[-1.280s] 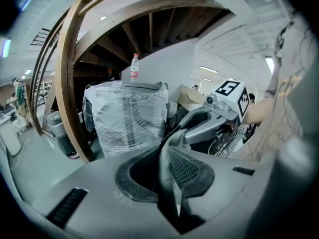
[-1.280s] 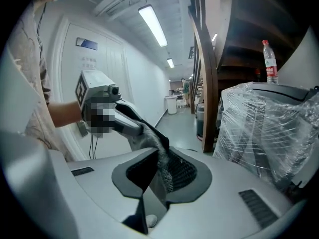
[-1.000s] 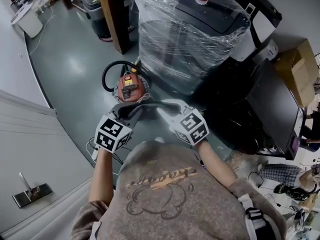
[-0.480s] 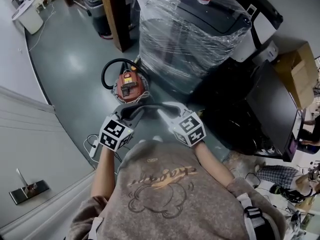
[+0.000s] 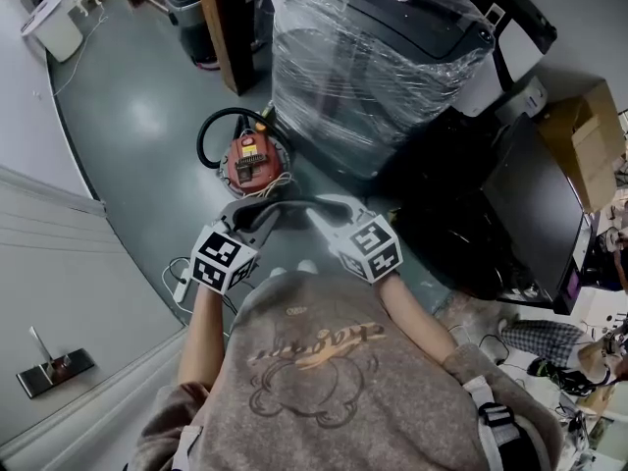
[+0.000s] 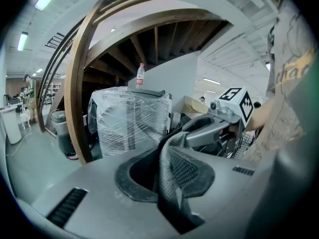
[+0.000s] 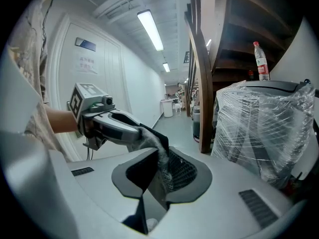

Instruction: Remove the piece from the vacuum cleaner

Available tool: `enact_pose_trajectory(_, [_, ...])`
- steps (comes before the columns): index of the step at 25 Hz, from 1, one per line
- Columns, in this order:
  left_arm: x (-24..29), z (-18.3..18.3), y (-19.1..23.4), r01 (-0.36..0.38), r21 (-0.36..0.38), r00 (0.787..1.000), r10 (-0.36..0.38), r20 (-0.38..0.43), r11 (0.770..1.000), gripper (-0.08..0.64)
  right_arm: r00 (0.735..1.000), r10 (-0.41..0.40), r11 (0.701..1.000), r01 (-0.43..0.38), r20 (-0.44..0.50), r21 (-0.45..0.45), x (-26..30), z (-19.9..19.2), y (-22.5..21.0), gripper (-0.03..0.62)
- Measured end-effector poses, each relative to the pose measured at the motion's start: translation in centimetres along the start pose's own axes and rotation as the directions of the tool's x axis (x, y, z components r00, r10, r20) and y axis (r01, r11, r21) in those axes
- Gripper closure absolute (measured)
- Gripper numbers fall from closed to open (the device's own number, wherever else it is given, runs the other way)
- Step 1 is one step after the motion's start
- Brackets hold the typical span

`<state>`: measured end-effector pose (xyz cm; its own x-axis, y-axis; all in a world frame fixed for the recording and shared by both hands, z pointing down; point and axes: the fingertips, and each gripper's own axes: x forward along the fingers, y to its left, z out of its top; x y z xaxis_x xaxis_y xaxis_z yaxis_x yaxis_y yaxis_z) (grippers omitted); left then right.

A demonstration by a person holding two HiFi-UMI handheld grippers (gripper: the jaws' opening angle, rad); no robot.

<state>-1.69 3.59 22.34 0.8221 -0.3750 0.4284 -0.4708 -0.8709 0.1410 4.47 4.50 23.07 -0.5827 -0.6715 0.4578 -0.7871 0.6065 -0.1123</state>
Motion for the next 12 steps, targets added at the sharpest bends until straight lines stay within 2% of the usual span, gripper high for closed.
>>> enact_pose_trajectory(12, [0.2,0.2,-0.08,0.004,-0.024,1.0,-0.003,0.01,1.0,0.502,1.0,-0.006,1.0,0.006,0.008,0.009,-0.15,-0.08,-0.27,0.538])
